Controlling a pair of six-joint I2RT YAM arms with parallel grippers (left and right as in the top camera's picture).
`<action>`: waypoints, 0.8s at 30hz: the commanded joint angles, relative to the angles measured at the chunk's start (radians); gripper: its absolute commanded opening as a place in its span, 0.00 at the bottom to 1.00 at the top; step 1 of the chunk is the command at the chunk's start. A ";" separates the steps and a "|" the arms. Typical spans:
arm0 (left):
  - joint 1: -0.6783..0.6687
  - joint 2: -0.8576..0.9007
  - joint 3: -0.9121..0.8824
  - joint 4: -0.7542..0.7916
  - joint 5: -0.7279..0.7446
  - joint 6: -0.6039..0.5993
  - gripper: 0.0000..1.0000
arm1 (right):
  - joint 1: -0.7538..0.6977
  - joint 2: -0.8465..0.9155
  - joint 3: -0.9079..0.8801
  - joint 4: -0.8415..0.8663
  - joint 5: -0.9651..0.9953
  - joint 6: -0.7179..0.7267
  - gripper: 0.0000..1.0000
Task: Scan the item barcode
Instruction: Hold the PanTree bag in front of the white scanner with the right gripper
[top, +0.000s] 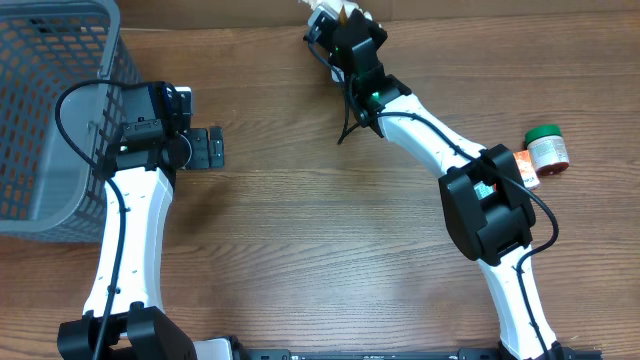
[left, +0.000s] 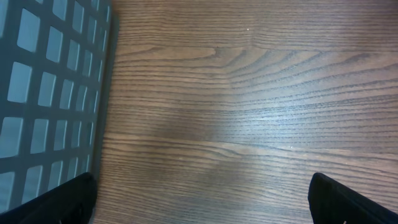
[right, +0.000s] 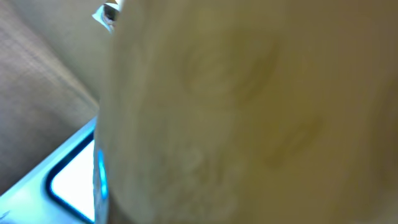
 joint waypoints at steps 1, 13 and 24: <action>0.004 0.009 -0.008 0.000 0.009 0.022 1.00 | 0.024 0.005 0.008 -0.021 0.011 0.007 0.04; 0.004 0.009 -0.008 0.000 0.009 0.022 1.00 | 0.043 0.005 0.008 -0.175 0.018 0.054 0.04; 0.004 0.009 -0.008 0.000 0.009 0.022 1.00 | 0.043 -0.010 0.008 -0.197 0.019 0.141 0.04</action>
